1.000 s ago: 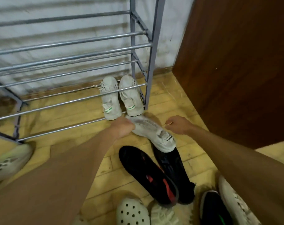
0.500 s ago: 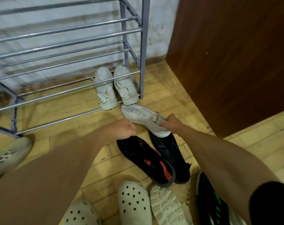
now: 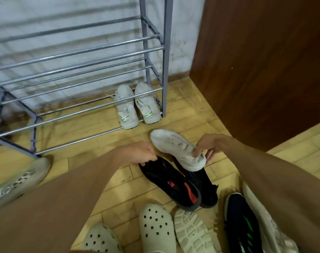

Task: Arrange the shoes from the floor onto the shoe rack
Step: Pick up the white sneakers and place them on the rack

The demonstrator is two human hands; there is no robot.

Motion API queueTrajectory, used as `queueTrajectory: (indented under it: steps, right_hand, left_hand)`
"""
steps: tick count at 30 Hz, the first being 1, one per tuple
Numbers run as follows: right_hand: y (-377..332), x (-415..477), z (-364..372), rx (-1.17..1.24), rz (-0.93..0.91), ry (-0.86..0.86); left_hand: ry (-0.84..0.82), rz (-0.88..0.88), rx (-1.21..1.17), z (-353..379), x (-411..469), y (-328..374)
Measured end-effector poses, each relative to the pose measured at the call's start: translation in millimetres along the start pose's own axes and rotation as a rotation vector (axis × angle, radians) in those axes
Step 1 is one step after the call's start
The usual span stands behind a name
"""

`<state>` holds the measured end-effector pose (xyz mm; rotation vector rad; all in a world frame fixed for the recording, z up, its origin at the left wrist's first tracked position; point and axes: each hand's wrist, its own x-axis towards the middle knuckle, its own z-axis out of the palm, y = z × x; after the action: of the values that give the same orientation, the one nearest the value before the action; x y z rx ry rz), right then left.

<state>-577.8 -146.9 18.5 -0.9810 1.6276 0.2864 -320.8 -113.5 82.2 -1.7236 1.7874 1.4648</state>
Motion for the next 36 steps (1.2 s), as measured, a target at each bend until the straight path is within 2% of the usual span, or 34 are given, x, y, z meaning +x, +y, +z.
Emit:
queueTrajectory:
  steps: [5, 8, 12, 15, 19, 23, 28, 32, 36]
  right_hand:
    - [0, -75, -15, 0.042, -0.178, -0.009]
    - [-25, -133, -13, 0.094, -0.347, 0.005]
    - [-74, -200, 3, 0.076, -0.594, 0.056]
    - [-110, -241, 21, 0.083, -0.703, 0.108]
    - [-164, -287, 55, 0.003, -0.847, 0.182]
    - [-218, -331, 108, -0.102, -0.911, 0.206]
    - [-272, -358, 189, -0.255, -0.949, 0.163]
    - [-303, -342, 258, -0.262, -0.946, 0.108]
    - [-325, -301, 312, -0.213, -0.828, 0.009]
  left_hand:
    - [-0.071, -0.04, -0.022, 2, -51, 30]
    - [-0.008, 0.003, -0.115, 0, -89, 51]
    - [0.287, 0.085, -0.415, -11, -138, 65]
    - [0.527, 0.136, -0.678, -25, -175, 60]
    - [0.762, 0.18, -0.949, -50, -231, 31]
    - [0.934, 0.233, -1.011, -72, -288, -25]
    - [1.052, 0.229, -1.043, -75, -338, -104]
    - [1.12, 0.19, -1.112, -63, -350, -167]
    - [1.125, 0.097, -1.204, -46, -345, -220]
